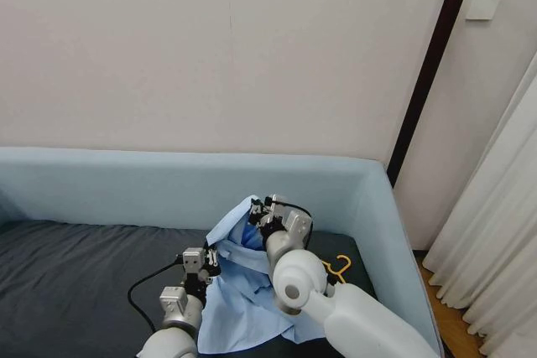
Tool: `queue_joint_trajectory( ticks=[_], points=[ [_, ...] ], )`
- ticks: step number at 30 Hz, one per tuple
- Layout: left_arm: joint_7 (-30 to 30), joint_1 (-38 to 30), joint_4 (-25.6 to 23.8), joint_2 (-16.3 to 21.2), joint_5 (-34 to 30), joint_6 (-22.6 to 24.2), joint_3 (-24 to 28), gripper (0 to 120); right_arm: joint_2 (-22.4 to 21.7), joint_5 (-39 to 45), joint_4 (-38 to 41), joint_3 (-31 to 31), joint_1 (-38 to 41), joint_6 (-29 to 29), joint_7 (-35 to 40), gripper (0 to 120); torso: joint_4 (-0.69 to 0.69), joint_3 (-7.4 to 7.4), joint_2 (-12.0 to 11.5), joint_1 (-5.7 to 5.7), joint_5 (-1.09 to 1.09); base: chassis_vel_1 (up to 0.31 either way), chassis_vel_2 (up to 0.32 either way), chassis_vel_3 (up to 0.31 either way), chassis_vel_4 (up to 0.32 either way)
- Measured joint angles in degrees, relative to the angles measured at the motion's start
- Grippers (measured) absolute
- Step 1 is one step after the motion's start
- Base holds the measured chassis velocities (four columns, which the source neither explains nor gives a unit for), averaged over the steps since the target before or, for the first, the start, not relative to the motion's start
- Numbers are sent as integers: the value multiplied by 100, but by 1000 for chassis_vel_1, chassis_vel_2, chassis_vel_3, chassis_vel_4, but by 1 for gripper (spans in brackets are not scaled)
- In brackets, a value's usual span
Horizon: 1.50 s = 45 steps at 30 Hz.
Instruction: Pick up the clothes from the sofa and hang them on the clothes hanger.
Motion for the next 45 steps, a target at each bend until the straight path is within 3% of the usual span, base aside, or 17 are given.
queue_joint_trajectory(
  ticks=[6,12,15,19,24,28,35,45],
  points=[
    [55,22,-11,336,-1061,145,-190,0,-146,-1262,-285,158,-645,122,-936,48,-2,0,0,0,1,0,0,0,0],
    [-18,55,201,224,-1959,376,-378,0,-292,-2222,-570,291,-1229,499,-1663,70,0,0,1,0,1,0,0,0,0],
    [-21,52,282,157,-2060,403,-362,0,-347,-2362,-629,353,-1418,601,-1981,79,-2,0,0,0,1,0,0,0,0],
    [-16,-91,424,85,-2022,416,-291,0,-602,-2437,-586,475,-1684,769,-2979,96,0,0,0,0,1,0,0,0,0],
    [-33,-277,389,107,-2013,404,-292,0,-818,-2827,-671,730,-2012,1166,-3781,100,-1,0,0,0,1,0,0,0,0],
    [-38,-307,356,206,-2020,386,-283,0,-832,-3094,-1011,878,-2231,1263,-3900,100,-3,0,0,0,2,0,0,0,0],
    [2,-111,384,262,-1934,268,-216,0,-343,-3474,-2493,1130,-2008,1692,-4070,100,0,1,-1,0,0,0,0,0,0],
    [24,5,297,319,-1911,235,-259,0,163,-3638,-3738,1073,-1313,1834,-4344,100,0,1,0,0,0,0,0,0,0]
  ],
)
